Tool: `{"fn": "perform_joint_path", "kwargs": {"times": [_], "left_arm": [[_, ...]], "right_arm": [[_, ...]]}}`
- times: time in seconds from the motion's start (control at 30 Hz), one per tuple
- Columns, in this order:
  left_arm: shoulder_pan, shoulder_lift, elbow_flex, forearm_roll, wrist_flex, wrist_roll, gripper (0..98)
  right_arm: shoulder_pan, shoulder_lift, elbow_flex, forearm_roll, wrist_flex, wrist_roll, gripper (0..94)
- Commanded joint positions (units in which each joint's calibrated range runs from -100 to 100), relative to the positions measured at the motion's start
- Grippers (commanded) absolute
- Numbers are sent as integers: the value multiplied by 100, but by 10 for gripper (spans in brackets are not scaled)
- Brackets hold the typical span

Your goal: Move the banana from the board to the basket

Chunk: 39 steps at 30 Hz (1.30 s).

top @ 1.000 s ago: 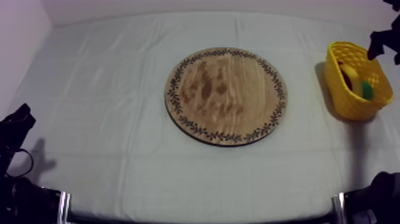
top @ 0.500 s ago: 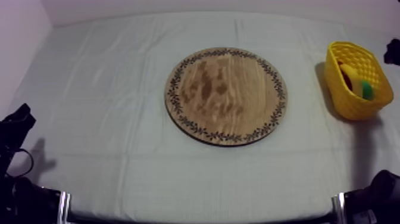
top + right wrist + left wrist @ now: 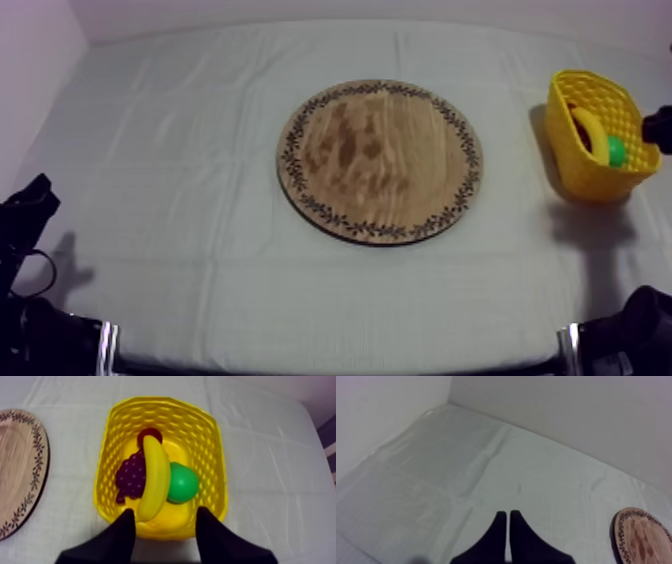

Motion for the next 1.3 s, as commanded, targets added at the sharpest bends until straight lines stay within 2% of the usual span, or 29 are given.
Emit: {"fn": "perform_joint_path", "kwargs": {"times": [0.0,0.23,0.3,0.4,0.5,0.6,0.73,0.8,0.9,0.97,1.07,1.13,1.27], "left_arm": [[-2,2,3,-1,-1,0,1],[-2,2,3,-1,-1,0,1],[-2,2,3,-1,-1,2,1],[-2,2,3,-1,-1,4,1],[-2,2,3,-1,-1,4,1],[-2,2,3,-1,-1,3,1],[-2,2,3,-1,-1,0,1],[-2,2,3,-1,-1,0,1],[-2,2,3,-1,-1,0,1],[-2,2,3,-1,-1,0,1],[-2,2,3,-1,-1,0,1],[-2,2,3,-1,-1,1,1],[-2,2,3,-1,-1,2,1]], "right_arm": [[3,-638,611,-195,-45,297,364],[-74,-1707,1534,-312,-264,418,372],[-92,-2012,1778,-387,-324,510,302],[-145,-2462,2102,-521,-274,848,121],[-213,-2863,2383,-580,-215,1008,45],[-312,-3222,2602,-477,-229,764,18],[-499,-3629,2735,-326,-221,241,6],[-590,-3853,2785,-177,-190,-230,4],[-704,-4199,2899,259,-122,-1304,3],[-824,-4410,2956,467,-89,-1692,3],[-1003,-4590,3051,637,-149,-1850,4],[-1085,-4638,3171,782,-436,-1851,4],[-1258,-4673,3284,950,-701,-1504,4]]}}
